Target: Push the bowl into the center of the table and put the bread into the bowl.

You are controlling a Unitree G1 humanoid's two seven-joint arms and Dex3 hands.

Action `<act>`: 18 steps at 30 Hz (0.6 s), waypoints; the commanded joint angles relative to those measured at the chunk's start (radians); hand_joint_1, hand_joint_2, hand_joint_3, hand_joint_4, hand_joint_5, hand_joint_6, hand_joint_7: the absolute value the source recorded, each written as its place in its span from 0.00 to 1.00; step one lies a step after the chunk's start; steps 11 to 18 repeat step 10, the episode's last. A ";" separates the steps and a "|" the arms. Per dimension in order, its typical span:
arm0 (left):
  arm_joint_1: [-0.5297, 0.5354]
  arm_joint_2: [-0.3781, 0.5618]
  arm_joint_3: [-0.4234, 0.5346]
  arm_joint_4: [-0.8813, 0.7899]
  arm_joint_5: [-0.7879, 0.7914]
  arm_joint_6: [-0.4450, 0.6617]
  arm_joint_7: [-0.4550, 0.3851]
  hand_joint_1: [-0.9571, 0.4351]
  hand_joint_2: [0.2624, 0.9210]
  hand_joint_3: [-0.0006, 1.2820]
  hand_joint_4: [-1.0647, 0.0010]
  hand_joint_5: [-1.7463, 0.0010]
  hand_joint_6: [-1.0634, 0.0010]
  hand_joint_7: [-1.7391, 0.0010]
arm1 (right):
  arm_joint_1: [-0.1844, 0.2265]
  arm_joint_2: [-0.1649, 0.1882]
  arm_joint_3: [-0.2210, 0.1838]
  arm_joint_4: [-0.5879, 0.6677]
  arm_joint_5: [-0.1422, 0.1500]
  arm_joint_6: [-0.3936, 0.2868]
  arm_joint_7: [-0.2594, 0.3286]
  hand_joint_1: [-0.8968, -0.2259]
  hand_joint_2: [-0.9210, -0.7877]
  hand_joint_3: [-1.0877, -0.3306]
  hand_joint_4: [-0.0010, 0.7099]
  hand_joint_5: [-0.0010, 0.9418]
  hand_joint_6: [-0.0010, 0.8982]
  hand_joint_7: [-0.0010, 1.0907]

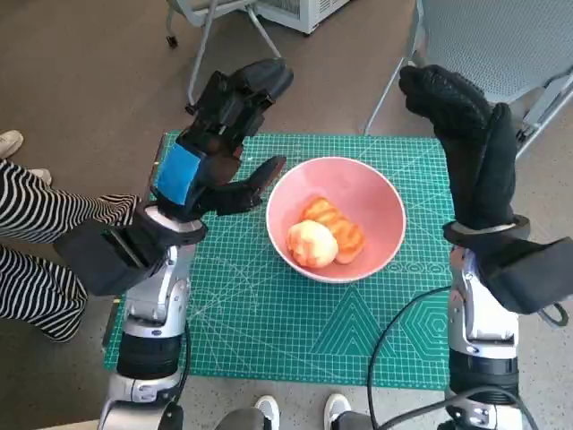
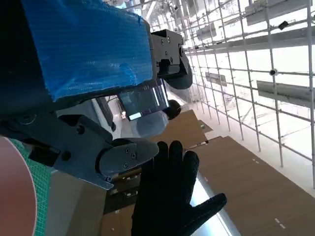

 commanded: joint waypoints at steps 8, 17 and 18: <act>-0.022 0.005 -0.002 -0.020 -0.016 0.020 -0.011 0.57 0.77 0.53 1.00 0.71 1.00 0.55 | 0.014 0.003 0.000 -0.003 0.000 0.009 -0.004 0.23 0.00 0.52 0.32 0.01 0.08 0.53; -0.023 0.005 -0.002 -0.020 -0.016 0.021 -0.012 0.57 0.77 0.54 1.00 0.71 1.00 0.55 | 0.014 0.003 0.000 -0.002 0.000 0.008 -0.004 0.23 0.00 0.52 0.32 0.01 0.08 0.53; -0.023 0.005 -0.002 -0.020 -0.016 0.021 -0.012 0.57 0.77 0.54 1.00 0.71 1.00 0.55 | 0.014 0.003 0.000 -0.002 0.000 0.008 -0.004 0.23 0.00 0.52 0.32 0.01 0.08 0.53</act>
